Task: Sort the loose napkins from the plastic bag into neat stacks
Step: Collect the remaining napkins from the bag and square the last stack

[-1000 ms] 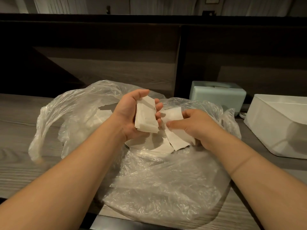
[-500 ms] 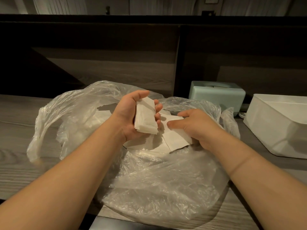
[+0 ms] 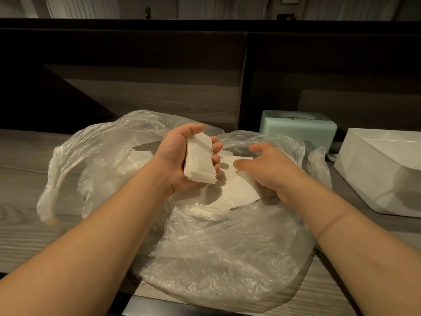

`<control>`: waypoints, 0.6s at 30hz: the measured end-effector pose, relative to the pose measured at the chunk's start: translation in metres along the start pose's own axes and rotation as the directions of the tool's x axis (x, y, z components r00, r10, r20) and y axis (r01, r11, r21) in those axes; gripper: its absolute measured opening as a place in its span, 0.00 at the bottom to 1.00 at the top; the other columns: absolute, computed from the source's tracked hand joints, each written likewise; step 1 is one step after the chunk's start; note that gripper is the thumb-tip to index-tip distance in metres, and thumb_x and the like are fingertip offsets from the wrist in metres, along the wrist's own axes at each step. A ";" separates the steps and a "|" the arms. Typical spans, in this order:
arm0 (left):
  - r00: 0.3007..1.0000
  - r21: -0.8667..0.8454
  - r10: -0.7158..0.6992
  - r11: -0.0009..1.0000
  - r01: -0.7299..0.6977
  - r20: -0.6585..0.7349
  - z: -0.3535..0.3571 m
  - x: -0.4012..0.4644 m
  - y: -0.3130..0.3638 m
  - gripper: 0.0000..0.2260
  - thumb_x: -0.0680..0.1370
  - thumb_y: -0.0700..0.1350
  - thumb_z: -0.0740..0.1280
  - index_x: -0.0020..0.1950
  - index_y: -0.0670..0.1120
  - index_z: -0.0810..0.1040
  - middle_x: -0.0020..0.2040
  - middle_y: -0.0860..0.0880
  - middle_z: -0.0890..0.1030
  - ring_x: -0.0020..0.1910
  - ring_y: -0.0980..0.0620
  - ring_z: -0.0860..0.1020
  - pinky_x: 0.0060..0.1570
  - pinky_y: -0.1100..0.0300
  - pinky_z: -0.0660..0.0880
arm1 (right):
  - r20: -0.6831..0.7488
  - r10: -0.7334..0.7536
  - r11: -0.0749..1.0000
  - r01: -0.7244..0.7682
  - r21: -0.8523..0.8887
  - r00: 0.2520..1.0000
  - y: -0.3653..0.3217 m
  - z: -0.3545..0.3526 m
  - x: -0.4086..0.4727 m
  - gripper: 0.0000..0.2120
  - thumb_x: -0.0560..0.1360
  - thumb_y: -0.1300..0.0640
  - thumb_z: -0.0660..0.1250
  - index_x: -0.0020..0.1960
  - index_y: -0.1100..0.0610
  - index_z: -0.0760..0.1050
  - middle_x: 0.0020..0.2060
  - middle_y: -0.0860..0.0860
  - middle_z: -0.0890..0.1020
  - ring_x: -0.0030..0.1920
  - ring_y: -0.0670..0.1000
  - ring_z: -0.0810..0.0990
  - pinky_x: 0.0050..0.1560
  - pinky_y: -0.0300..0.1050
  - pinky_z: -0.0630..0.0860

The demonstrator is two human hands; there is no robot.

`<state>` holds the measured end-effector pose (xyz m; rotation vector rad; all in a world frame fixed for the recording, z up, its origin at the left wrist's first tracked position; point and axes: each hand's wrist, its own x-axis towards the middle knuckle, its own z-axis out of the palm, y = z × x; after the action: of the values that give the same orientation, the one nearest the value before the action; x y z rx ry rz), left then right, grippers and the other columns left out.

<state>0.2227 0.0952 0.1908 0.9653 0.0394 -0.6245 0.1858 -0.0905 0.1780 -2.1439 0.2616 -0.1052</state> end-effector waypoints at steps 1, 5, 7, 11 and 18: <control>1.000 -0.002 0.000 1.000 0.000 0.003 0.000 0.000 0.000 0.18 0.76 0.52 0.67 0.61 0.44 0.78 0.51 0.46 0.81 0.38 0.49 0.76 0.41 0.55 0.75 | -0.046 -0.078 0.986 0.070 -0.150 0.996 0.001 -0.001 0.002 0.27 0.76 0.46 0.72 0.72 0.46 0.69 0.60 0.49 0.79 0.54 0.52 0.80 0.48 0.48 0.79; 0.999 -0.009 -0.004 1.000 0.005 0.032 -0.003 0.002 0.001 0.18 0.76 0.51 0.67 0.62 0.44 0.78 0.51 0.46 0.80 0.38 0.48 0.76 0.42 0.54 0.75 | -0.038 -0.350 0.841 0.296 -0.453 0.936 -0.001 -0.007 0.000 0.09 0.77 0.42 0.70 0.55 0.43 0.79 0.56 0.46 0.76 0.56 0.48 0.76 0.56 0.47 0.75; 0.999 -0.004 -0.005 1.000 0.005 0.036 -0.004 0.003 0.001 0.19 0.75 0.51 0.67 0.63 0.43 0.77 0.51 0.45 0.80 0.38 0.48 0.76 0.43 0.53 0.75 | 0.066 -0.371 0.796 0.354 -0.490 0.926 -0.002 -0.007 -0.002 0.11 0.76 0.41 0.70 0.56 0.43 0.80 0.54 0.44 0.76 0.55 0.46 0.76 0.55 0.44 0.75; 0.999 -0.012 -0.010 1.000 0.011 0.046 -0.004 0.003 0.001 0.18 0.75 0.51 0.68 0.61 0.44 0.77 0.51 0.46 0.80 0.38 0.49 0.76 0.44 0.54 0.74 | 0.109 -0.281 0.769 0.292 -0.569 0.953 0.003 0.003 -0.002 0.26 0.74 0.36 0.69 0.66 0.49 0.74 0.59 0.47 0.78 0.58 0.51 0.75 0.56 0.46 0.74; 0.999 -0.026 -0.013 1.000 0.014 0.045 -0.001 0.001 0.000 0.16 0.76 0.51 0.66 0.60 0.44 0.77 0.53 0.47 0.77 0.38 0.49 0.74 0.42 0.55 0.72 | 0.078 -0.029 0.972 0.047 -0.229 0.997 0.000 0.008 -0.003 0.20 0.70 0.47 0.76 0.60 0.45 0.76 0.43 0.45 0.80 0.41 0.49 0.82 0.35 0.40 0.79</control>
<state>0.2237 0.0951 0.1899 0.9260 0.0146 -0.6564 0.1847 -0.0832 0.1736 -2.3787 0.1969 -0.0172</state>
